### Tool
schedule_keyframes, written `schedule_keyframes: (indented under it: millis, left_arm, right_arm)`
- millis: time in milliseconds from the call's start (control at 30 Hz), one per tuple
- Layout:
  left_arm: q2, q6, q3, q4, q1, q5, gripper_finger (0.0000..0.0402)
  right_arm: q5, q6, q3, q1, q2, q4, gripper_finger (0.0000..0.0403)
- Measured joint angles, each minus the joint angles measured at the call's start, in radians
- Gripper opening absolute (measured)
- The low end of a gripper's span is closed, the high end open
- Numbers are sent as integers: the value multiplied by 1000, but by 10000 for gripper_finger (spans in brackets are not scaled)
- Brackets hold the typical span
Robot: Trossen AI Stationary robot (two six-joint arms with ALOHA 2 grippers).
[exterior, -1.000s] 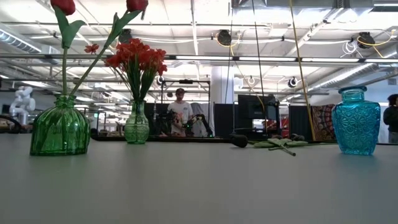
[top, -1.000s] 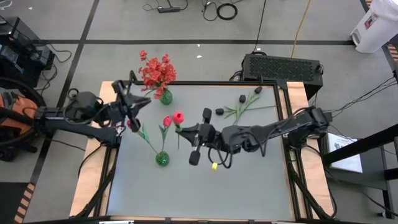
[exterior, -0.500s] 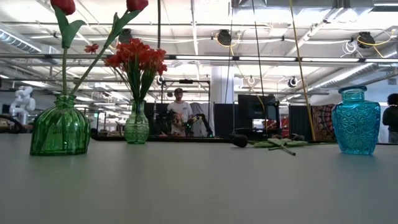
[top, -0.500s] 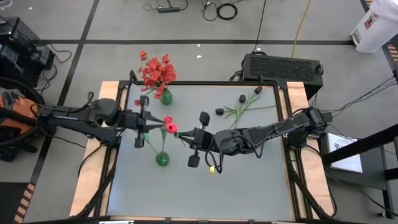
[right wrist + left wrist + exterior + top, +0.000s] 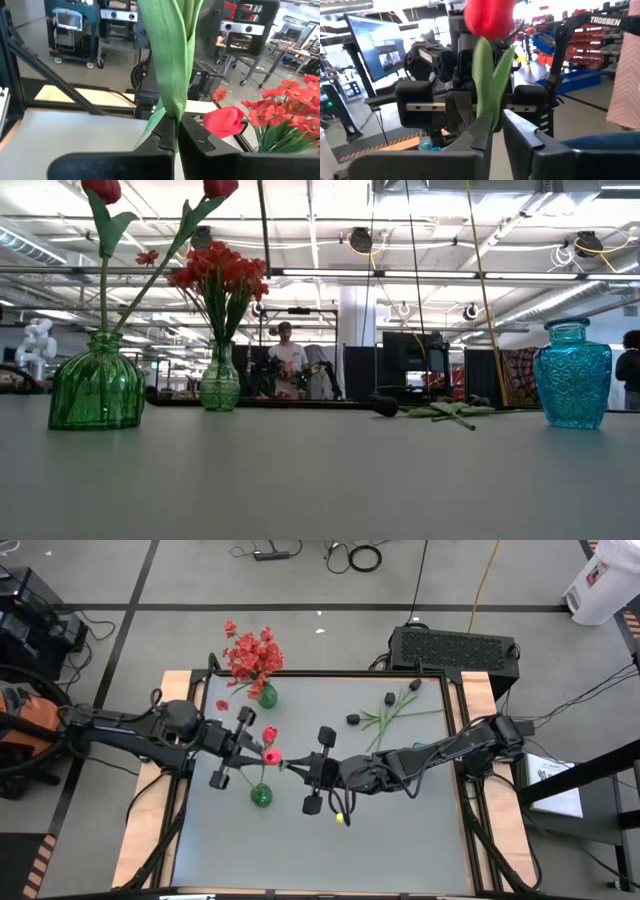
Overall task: Sort flowers into vase by color
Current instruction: Put the red flower into the bottom green vase
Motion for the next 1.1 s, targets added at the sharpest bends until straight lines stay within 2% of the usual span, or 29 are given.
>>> schedule_keyframes:
  millis: [200, 333, 667, 1100]
  left_arm:
    - [42, -18, 0, 23, 0, -35, 127]
    - [52, -18, 0, 53, 1, -46, 157]
    - [58, -71, 0, 80, -4, -15, 162]
    - [148, -71, 0, 195, -53, -12, 162]
  right_arm:
    - [1, -6, 1, 4, 8, 5, 0]
    - [1, -11, 0, 12, 12, 2, 0]
    - [1, -14, 0, 10, 9, 14, 0]
    - [-26, -2, 0, 12, 19, 15, 0]
